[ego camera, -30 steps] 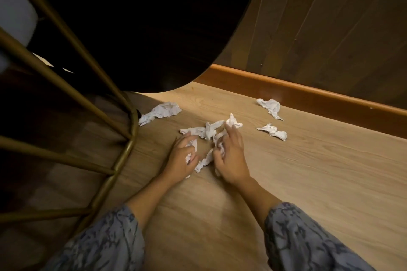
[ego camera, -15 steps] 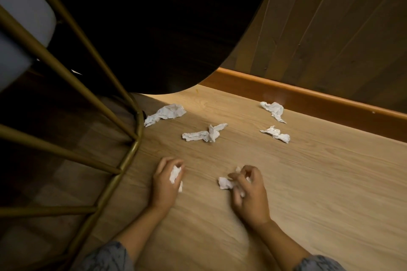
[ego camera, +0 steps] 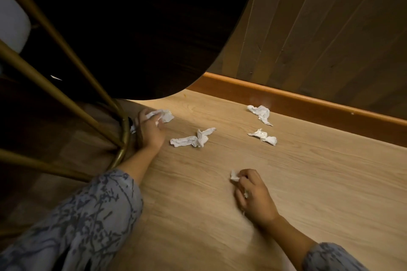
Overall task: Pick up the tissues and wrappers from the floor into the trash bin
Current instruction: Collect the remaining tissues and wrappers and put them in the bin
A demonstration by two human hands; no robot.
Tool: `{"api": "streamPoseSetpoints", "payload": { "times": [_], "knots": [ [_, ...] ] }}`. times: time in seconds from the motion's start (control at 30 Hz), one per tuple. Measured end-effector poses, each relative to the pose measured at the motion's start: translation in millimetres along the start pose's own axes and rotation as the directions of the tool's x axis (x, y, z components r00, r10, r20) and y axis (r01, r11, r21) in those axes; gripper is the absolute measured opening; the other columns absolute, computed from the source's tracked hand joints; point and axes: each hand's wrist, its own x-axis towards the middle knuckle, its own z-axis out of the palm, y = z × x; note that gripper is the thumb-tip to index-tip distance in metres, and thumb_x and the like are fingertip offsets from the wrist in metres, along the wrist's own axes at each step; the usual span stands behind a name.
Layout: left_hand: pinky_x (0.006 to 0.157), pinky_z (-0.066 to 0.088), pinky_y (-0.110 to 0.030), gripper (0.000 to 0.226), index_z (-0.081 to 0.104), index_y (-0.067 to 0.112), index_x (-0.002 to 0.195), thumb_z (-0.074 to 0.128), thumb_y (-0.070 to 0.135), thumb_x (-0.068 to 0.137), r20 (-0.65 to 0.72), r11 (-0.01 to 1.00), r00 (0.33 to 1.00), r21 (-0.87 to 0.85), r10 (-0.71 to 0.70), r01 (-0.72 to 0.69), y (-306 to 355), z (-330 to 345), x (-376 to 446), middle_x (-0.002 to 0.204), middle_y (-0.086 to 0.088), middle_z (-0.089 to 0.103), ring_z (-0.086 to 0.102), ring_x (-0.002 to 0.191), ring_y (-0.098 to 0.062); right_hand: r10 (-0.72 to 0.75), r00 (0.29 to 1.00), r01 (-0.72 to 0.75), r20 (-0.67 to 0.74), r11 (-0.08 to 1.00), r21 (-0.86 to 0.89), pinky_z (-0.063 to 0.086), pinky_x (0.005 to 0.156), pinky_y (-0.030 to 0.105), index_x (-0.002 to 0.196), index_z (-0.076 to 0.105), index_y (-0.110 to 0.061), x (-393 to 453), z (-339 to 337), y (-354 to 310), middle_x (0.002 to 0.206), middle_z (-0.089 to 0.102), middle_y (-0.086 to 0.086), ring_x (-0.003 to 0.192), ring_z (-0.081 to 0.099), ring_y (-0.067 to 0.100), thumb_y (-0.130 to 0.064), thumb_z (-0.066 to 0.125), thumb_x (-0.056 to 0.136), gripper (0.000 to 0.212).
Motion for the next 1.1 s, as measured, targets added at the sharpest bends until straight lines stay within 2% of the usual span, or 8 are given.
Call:
{"api": "streamPoseSetpoints", "payload": {
  "times": [0.13,0.27,0.37,0.5,0.67,0.77,0.9,1.1],
  "knots": [
    [0.105,0.035,-0.048,0.057,0.038,0.012,0.141,0.058,0.011,0.088,0.055,0.996,0.995,0.042,-0.08,0.078,-14,10,2,0.139,-0.019,0.043,0.034,0.132,-0.037,0.107,0.975,-0.101,-0.192,0.994,0.042,0.038,0.079,0.023,0.088,0.053,-0.009,38,-28,14,0.097,0.046,-0.002,0.089,0.045,0.015,-0.007,0.047,0.082,0.009],
    [0.09,0.045,-0.048,0.038,0.062,0.017,0.11,0.059,0.046,0.087,-0.02,0.994,0.999,-0.1,0.033,-0.035,1,17,-29,0.105,-0.011,0.066,0.056,0.104,-0.032,0.264,0.922,-0.286,-0.283,0.957,-0.042,0.034,0.102,0.035,0.115,0.059,-0.012,90,-50,41,0.126,0.054,0.009,0.118,0.045,0.028,0.0,0.056,0.084,0.033],
    [0.088,0.044,-0.047,0.048,0.067,0.023,0.08,0.053,0.069,0.078,-0.014,0.975,0.992,-0.185,0.124,-0.125,23,25,-55,0.077,0.008,0.064,0.057,0.085,-0.018,0.417,0.885,-0.449,-0.207,0.881,-0.147,0.017,0.114,0.046,0.132,0.054,-0.019,101,-49,55,0.146,0.043,0.007,0.136,0.032,0.03,-0.025,0.051,0.095,0.038],
    [0.077,0.046,-0.041,0.046,0.059,0.017,0.06,0.073,0.059,0.067,-0.041,0.9,0.939,-0.273,0.341,-0.339,43,41,-76,0.068,0.009,0.055,0.051,0.073,-0.013,0.306,0.952,-0.303,-0.013,0.935,-0.183,0.011,0.116,0.055,0.123,0.053,-0.028,76,-36,58,0.145,0.041,-0.003,0.141,0.027,0.023,-0.075,0.058,0.077,0.066],
    [0.094,0.043,-0.032,0.039,0.053,0.012,0.063,0.087,0.03,0.062,0.029,0.852,0.903,-0.347,0.428,-0.393,58,55,-86,0.114,-0.006,0.053,0.049,0.113,-0.023,0.067,0.996,-0.073,-0.051,0.99,-0.122,0.043,0.098,0.046,0.094,0.061,-0.011,64,-29,60,0.122,0.056,0.008,0.118,0.049,0.025,-0.041,0.072,0.084,0.034],
    [0.106,0.03,-0.014,0.026,0.05,0.013,0.083,0.074,0.014,0.073,0.133,0.853,0.882,-0.354,0.452,-0.384,55,62,-93,0.149,-0.003,0.034,0.032,0.136,-0.01,0.064,0.994,-0.073,-0.084,0.992,-0.107,0.043,0.099,0.045,0.091,0.056,-0.009,82,-36,69,0.125,0.055,0.013,0.118,0.049,0.033,-0.01,0.071,0.08,0.018],
    [0.111,0.029,-0.042,0.042,0.053,0.018,0.118,0.053,0.023,0.077,0.144,0.842,0.839,-0.237,0.524,-0.485,51,68,-94,0.13,0.0,0.056,0.052,0.123,-0.021,0.211,0.975,-0.22,-0.066,0.953,-0.208,0.027,0.114,0.043,0.125,0.05,-0.014,132,-54,78,0.152,0.034,0.01,0.138,0.03,0.03,-0.009,0.06,0.083,0.044],
    [0.112,0.0,-0.062,0.02,0.07,0.032,0.09,0.059,0.031,0.074,0.099,0.894,0.889,-0.02,0.447,-0.447,57,61,-99,0.109,0.014,0.063,0.042,0.129,-0.018,0.262,0.96,-0.22,0.099,0.925,-0.309,0.02,0.11,0.038,0.149,0.027,-0.023,153,-61,81,0.146,0.037,0.002,0.135,0.029,0.022,-0.027,0.051,0.095,0.059]
  ]
}}
